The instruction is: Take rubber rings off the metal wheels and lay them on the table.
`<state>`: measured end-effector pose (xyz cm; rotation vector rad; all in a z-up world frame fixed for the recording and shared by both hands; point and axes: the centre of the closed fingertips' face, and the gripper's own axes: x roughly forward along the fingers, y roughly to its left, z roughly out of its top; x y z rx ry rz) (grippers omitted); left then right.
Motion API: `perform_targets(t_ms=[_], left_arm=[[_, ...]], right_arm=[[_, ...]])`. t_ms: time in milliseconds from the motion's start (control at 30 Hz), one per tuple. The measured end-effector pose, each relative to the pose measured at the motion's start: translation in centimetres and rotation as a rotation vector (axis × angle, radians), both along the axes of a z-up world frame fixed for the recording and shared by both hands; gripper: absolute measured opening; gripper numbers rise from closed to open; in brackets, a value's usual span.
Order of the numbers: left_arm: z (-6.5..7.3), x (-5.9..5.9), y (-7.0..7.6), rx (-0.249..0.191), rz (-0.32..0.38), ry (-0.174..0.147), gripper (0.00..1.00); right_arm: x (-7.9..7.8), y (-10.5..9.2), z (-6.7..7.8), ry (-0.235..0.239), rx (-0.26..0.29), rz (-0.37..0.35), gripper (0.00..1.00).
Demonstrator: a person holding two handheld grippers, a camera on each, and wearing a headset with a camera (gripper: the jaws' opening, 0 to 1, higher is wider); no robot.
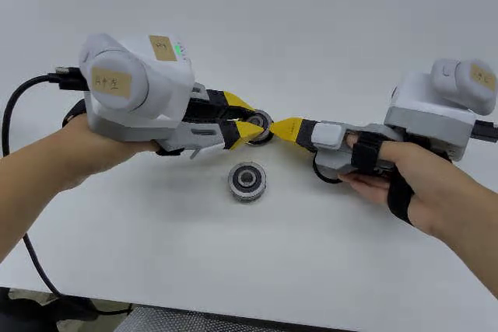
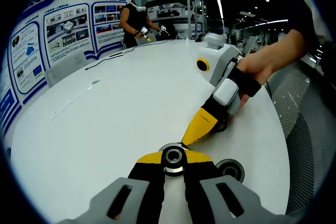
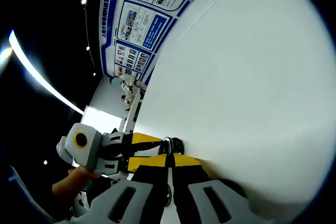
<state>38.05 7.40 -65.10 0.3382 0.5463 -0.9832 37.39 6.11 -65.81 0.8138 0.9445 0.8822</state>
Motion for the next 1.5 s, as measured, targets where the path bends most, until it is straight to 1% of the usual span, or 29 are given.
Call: perform_targets(t_ms=[200, 300, 467, 800, 1133, 1500], left_arm=[[0.01, 0.01, 0.00, 0.001, 0.000, 0.000, 0.13], [0.02, 0.01, 0.00, 0.000, 0.002, 0.000, 0.13], [0.06, -0.02, -0.01, 0.004, -0.001, -0.004, 0.12], [0.08, -0.09, 0.01, 0.002, -0.002, -0.003, 0.12], [0.06, -0.06, 0.03, -0.001, -0.004, -0.003, 0.12], [0.01, -0.04, 0.01, 0.000, -0.006, -0.001, 0.12]], right_arm=[[0.07, -0.02, 0.10, 0.010, 0.000, -0.002, 0.02], [0.07, -0.03, 0.13, 0.008, -0.013, -0.001, 0.02], [0.08, -0.09, 0.20, 0.027, -0.015, -0.018, 0.01], [-0.07, 0.08, 0.62, 0.003, -0.027, -0.006, 0.00], [0.07, 0.47, 0.57, -0.006, -0.040, 0.020, 0.00], [0.07, 0.73, 0.62, -0.037, -0.055, 0.037, 0.00]])
